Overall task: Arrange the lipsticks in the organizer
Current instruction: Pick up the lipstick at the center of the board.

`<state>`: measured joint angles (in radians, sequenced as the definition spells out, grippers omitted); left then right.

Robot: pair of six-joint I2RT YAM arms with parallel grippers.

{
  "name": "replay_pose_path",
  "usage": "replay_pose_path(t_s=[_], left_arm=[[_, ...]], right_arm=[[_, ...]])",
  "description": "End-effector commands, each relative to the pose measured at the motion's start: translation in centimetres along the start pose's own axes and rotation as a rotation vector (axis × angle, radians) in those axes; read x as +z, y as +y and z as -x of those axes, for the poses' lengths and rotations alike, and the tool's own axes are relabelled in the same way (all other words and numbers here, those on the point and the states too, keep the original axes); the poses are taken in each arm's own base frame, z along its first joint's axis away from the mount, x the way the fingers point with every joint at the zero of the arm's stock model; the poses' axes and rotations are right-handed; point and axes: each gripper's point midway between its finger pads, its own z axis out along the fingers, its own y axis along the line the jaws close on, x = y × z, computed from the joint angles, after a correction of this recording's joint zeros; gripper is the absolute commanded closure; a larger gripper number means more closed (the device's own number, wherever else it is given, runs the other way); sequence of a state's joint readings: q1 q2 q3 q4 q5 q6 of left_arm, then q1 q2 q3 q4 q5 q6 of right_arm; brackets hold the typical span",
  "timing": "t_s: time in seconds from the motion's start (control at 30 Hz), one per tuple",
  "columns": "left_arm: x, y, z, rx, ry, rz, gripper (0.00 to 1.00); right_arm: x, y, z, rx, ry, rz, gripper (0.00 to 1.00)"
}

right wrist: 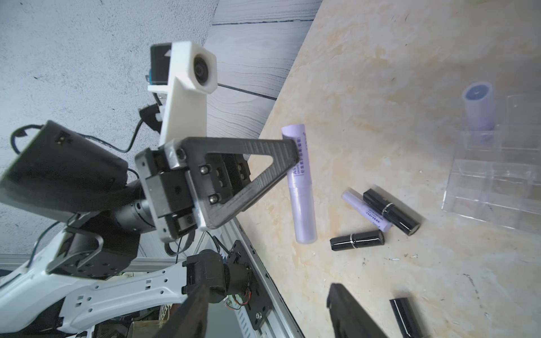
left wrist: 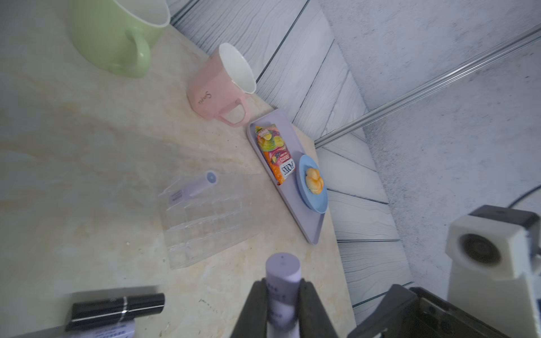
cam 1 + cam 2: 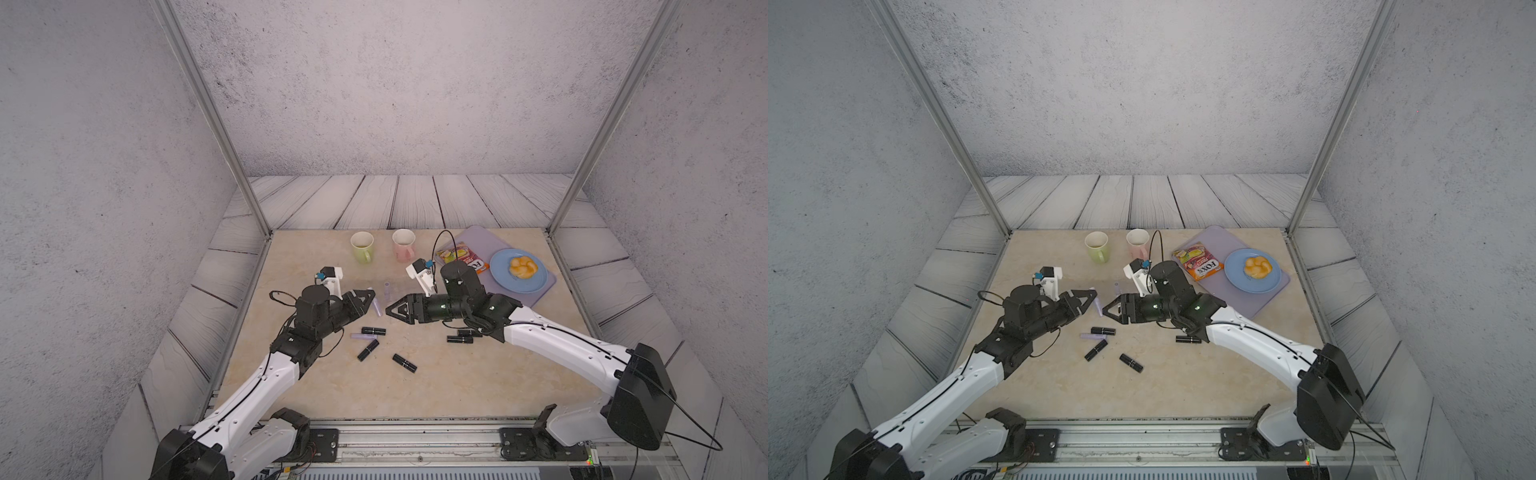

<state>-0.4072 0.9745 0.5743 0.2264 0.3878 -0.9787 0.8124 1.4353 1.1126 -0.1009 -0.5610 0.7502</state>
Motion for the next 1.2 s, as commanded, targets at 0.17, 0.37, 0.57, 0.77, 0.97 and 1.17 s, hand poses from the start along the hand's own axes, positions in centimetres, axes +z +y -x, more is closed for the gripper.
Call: replay_pose_path(t_s=[0.17,0.37,0.57,0.77,0.97,1.17], left_arm=[[-0.5,-4.7,0.4,-0.098,-0.040,-0.212,0.90],[-0.8,-5.0,-0.2,-0.132,-0.035,-0.232,0.90],[-0.9,-4.7,-1.1,-0.178,-0.025,-0.235,0.90],[-0.6,-4.8,-1.6,-0.192,-0.019,-0.237,0.90],[-0.4,-4.5,-2.2,-0.225,0.019,-0.215,0.78],[-1.5,-4.1,-2.2,-0.131,0.197,-0.100,0.26]], right_arm=[[1.1,-0.1,-0.5,0.023,0.067,0.013,0.47],[1.1,0.0,0.0,0.024,0.063,0.015,0.57],[0.7,0.7,1.0,0.017,0.033,0.045,0.60],[0.8,0.9,1.3,0.022,0.030,0.061,0.73],[0.6,0.6,0.8,-0.015,0.054,0.042,0.88],[-1.5,-0.2,-2.7,-0.123,0.173,-0.021,0.95]])
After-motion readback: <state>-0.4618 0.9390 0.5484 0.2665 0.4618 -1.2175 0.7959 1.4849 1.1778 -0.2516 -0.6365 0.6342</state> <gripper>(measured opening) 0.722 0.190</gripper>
